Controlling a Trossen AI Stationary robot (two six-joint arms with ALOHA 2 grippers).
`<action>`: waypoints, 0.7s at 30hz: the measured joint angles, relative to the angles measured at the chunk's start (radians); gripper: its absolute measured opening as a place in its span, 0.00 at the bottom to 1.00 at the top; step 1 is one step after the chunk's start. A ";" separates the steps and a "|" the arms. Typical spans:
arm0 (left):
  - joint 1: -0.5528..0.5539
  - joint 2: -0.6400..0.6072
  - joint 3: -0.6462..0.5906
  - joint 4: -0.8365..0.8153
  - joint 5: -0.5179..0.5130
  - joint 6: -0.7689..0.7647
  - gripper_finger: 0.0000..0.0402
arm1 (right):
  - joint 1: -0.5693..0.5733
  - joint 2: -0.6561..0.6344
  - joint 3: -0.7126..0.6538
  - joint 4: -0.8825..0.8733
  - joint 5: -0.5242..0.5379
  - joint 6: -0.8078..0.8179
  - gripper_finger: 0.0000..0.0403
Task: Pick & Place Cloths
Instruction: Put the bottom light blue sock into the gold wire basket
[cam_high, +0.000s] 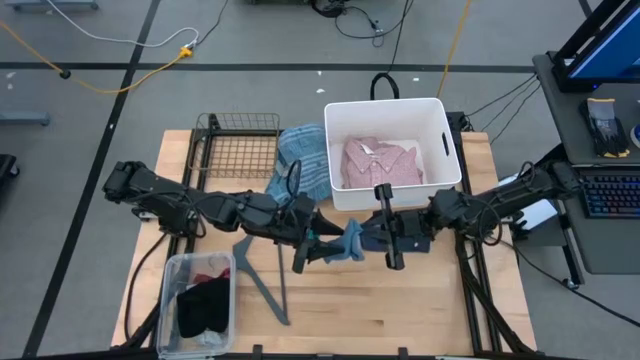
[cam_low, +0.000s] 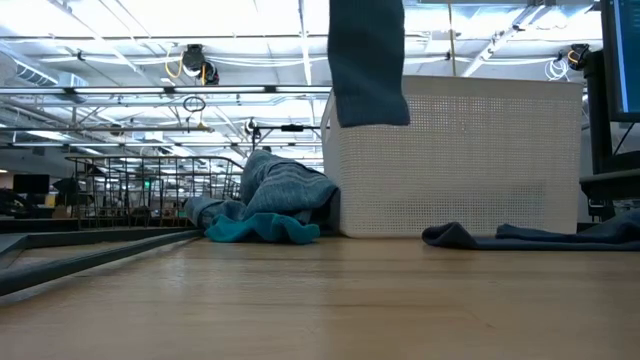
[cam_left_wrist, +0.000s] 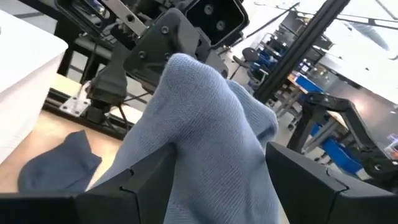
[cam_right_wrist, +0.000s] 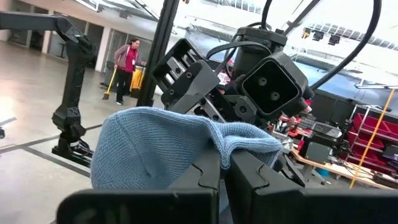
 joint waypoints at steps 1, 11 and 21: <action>0.000 0.000 0.000 0.000 -0.001 0.000 0.64 | -0.004 0.000 0.000 0.000 0.000 0.000 0.00; 0.013 0.000 0.000 -0.045 -0.058 -0.007 0.64 | -0.034 0.020 0.000 -0.002 0.000 0.047 0.00; 0.027 0.056 0.000 -0.027 0.021 -0.055 0.63 | -0.040 0.070 0.000 0.019 0.000 0.046 0.00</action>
